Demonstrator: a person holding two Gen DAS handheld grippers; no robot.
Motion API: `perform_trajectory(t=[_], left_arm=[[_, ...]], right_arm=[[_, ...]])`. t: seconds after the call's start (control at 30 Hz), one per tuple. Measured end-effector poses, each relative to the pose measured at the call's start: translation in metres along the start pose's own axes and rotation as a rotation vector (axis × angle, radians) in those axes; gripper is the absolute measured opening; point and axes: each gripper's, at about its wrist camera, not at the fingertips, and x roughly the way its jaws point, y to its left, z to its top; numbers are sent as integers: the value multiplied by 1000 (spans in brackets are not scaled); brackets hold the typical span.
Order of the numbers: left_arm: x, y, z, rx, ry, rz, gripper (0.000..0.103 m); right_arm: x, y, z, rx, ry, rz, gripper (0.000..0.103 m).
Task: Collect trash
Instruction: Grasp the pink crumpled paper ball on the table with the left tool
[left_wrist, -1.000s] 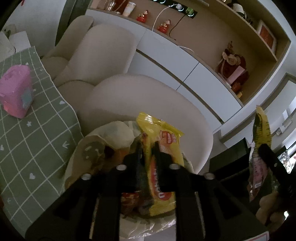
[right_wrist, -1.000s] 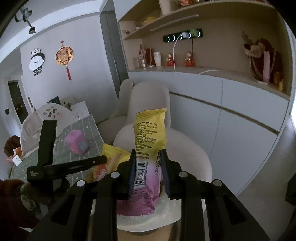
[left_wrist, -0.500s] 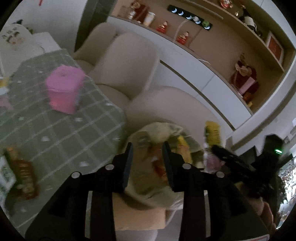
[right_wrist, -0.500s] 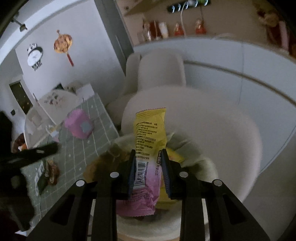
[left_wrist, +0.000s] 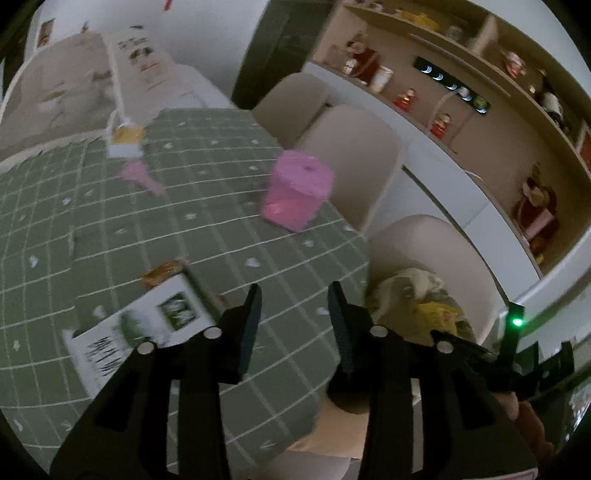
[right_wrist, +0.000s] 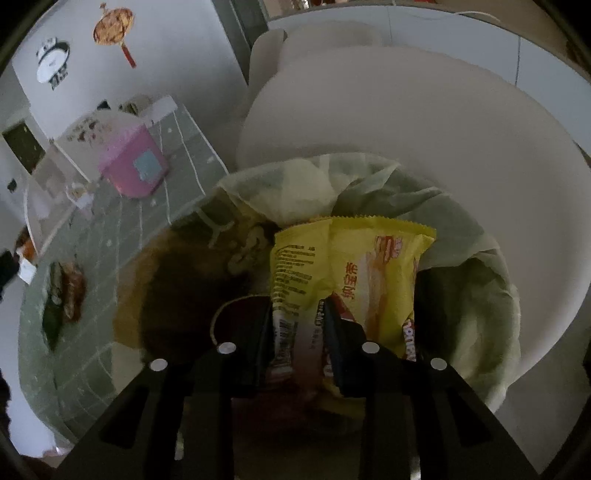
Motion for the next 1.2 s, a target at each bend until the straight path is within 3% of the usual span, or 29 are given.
perform_trajectory(t=[0.17, 0.4, 0.73, 0.87, 1.03, 1.2], left_arm=[[-10, 33, 6, -32, -16, 32, 37], [-19, 78, 19, -60, -35, 62, 37], [-17, 155, 52, -100, -75, 111, 39], [2, 184, 75, -96, -52, 102, 42], [51, 195, 113, 68, 3, 82, 44], [104, 210, 145, 114, 26, 121, 44]], right_arm=[[-20, 8, 1, -1, -76, -38, 51], [-49, 39, 5, -34, -155, -66, 56], [-66, 114, 14, -100, -219, 72, 57], [-53, 145, 18, -97, -212, 66, 57], [-39, 181, 18, -80, -186, 83, 57], [-29, 206, 7, -118, -139, 37, 57]])
